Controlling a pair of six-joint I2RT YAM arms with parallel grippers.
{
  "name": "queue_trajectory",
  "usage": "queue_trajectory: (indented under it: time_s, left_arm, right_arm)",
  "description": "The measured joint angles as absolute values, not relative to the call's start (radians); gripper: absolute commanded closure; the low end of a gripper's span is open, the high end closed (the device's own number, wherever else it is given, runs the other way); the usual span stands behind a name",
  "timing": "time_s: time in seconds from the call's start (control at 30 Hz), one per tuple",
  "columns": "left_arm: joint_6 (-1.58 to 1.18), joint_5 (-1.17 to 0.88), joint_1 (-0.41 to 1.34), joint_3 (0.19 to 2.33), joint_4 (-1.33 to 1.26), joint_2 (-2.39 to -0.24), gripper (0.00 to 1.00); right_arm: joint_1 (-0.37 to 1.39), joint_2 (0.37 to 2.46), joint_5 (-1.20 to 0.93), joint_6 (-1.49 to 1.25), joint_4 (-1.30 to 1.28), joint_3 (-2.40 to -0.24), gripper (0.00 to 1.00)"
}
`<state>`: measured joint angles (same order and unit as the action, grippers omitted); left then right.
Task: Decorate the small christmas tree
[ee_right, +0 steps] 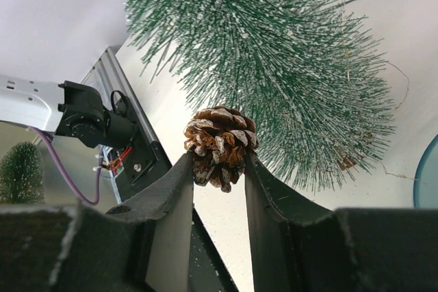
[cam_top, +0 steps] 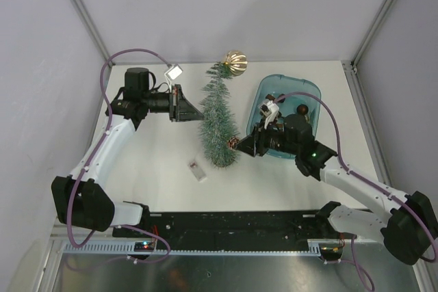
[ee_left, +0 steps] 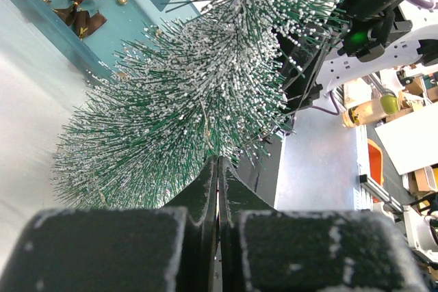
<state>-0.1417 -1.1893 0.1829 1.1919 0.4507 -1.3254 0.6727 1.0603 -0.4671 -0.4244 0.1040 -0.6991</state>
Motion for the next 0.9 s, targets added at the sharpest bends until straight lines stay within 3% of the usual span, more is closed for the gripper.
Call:
queue_trajectory:
  time_s: [0.9]
  left_arm:
    - [-0.141, -1.208, 0.189, 1.192, 0.451, -1.320, 1.00]
  right_arm:
    - [0.635, 1.067, -0.448, -0.413, 0.065, -0.686, 0.67]
